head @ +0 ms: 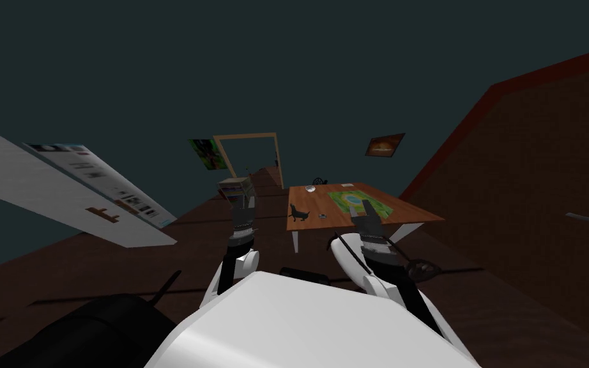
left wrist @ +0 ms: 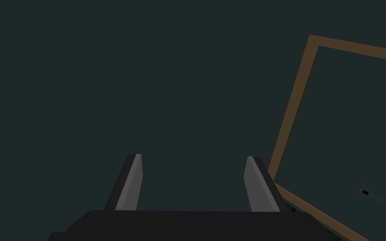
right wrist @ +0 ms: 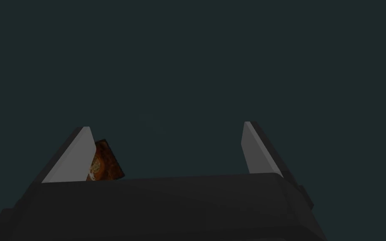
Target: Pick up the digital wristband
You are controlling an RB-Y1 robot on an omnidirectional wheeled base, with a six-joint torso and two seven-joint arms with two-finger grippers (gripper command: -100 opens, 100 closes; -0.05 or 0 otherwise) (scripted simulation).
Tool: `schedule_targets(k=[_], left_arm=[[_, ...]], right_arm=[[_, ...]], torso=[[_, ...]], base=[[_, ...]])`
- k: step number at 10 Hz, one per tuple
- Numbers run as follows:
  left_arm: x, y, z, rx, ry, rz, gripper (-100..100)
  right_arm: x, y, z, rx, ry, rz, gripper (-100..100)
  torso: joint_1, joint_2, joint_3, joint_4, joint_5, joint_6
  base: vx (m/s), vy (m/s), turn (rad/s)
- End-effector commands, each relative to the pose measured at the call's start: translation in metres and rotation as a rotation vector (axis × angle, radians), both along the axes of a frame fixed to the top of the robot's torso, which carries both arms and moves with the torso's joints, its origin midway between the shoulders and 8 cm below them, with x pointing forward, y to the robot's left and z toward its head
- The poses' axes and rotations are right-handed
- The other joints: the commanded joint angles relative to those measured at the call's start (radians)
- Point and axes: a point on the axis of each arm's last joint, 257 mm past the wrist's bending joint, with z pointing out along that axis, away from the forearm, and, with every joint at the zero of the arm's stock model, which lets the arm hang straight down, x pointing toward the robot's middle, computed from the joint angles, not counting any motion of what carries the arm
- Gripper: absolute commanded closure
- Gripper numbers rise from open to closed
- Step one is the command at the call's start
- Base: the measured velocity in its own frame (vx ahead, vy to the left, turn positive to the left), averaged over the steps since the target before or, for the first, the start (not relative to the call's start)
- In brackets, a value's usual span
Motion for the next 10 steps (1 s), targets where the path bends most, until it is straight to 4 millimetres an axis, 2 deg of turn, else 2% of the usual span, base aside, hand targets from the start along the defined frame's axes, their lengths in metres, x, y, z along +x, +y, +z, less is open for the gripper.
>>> schedule_targets(k=[1, 4, 5, 6, 7, 8, 9, 10], left_arm=[[0.000, 0.000, 0.000, 0.000, 0.000, 0.000, 0], [0.000, 0.000, 0.000, 0.000, 0.000, 0.000, 0], [0.000, 0.000, 0.000, 0.000, 0.000, 0.000, 0], [0.000, 0.000, 0.000, 0.000, 0.000, 0.000, 0], [0.000, 0.000, 0.000, 0.000, 0.000, 0.000, 0], [0.000, 0.000, 0.000, 0.000, 0.000, 0.000, 0], [0.000, 0.000, 0.000, 0.000, 0.000, 0.000, 0], [0.000, 0.000, 0.000, 0.000, 0.000, 0.000, 0]], right_arm=[[0.009, 0.005, -0.031, -0.064, 0.086, 0.008, -100], [0.020, 0.007, -0.102, -0.210, 0.273, 0.010, -100], [0.020, 0.007, -0.107, -0.219, 0.283, 0.013, -100], [0.021, 0.004, -0.138, -0.283, 0.357, 0.013, -100], [0.021, 0.003, -0.160, -0.350, 0.411, 0.016, -100], [0.021, 0.000, -0.170, -0.354, 0.433, 0.013, -100], [0.018, -0.006, -0.204, -0.428, 0.511, 0.013, -100], [0.018, -0.006, -0.204, -0.431, 0.510, 0.012, -100]], torso=[[0.000, 0.000, 0.000, 0.000, 0.000, 0.000], [0.001, 0.000, 0.000, 0.000, 0.000, 0.000], [0.000, 0.000, 0.000, 0.000, 0.000, 0.000], [0.000, 0.000, 0.000, 0.000, 0.000, 0.000], [-0.001, 0.000, 0.000, 0.000, 0.000, 0.000], [0.000, 0.000, 0.000, 0.000, 0.000, 0.000], [0.000, 0.000, 0.000, 0.000, 0.000, 0.000], [0.000, 0.000, 0.000, 0.000, 0.000, 0.000]], base=[[-0.014, 0.046, 0.043], [-0.013, 0.047, 0.075], [-0.009, 0.030, 0.018], [-0.007, 0.032, 0.069], [-0.010, 0.053, 0.123], [-0.013, 0.038, 0.032], [-0.010, 0.040, 0.085], [-0.006, 0.032, 0.043]])
